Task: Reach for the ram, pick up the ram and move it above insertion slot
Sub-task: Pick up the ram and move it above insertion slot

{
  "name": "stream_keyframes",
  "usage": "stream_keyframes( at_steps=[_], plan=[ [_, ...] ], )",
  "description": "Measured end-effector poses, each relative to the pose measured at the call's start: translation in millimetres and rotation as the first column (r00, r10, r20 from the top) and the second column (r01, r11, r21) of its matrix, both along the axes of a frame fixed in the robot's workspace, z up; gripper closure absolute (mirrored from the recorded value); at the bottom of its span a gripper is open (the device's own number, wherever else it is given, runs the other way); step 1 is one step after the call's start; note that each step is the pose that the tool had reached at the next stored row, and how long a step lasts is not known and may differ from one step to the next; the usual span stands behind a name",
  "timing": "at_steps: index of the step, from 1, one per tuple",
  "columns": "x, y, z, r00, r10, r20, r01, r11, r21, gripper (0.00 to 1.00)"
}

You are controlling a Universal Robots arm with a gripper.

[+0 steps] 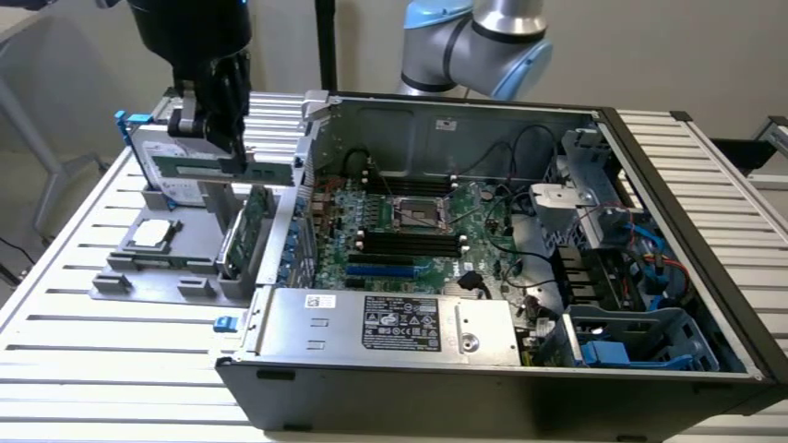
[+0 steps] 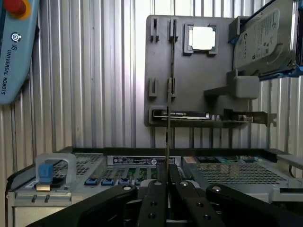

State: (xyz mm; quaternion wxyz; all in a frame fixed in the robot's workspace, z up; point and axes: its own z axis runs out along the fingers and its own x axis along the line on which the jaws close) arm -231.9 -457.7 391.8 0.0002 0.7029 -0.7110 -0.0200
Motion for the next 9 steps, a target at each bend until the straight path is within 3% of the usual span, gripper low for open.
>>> stream_keyframes(
  at_steps=[9],
  plan=[
    [39.7,0.1,2.4,1.0000,0.000,0.0000,0.000,0.9999,0.0121,0.87]
  ],
)
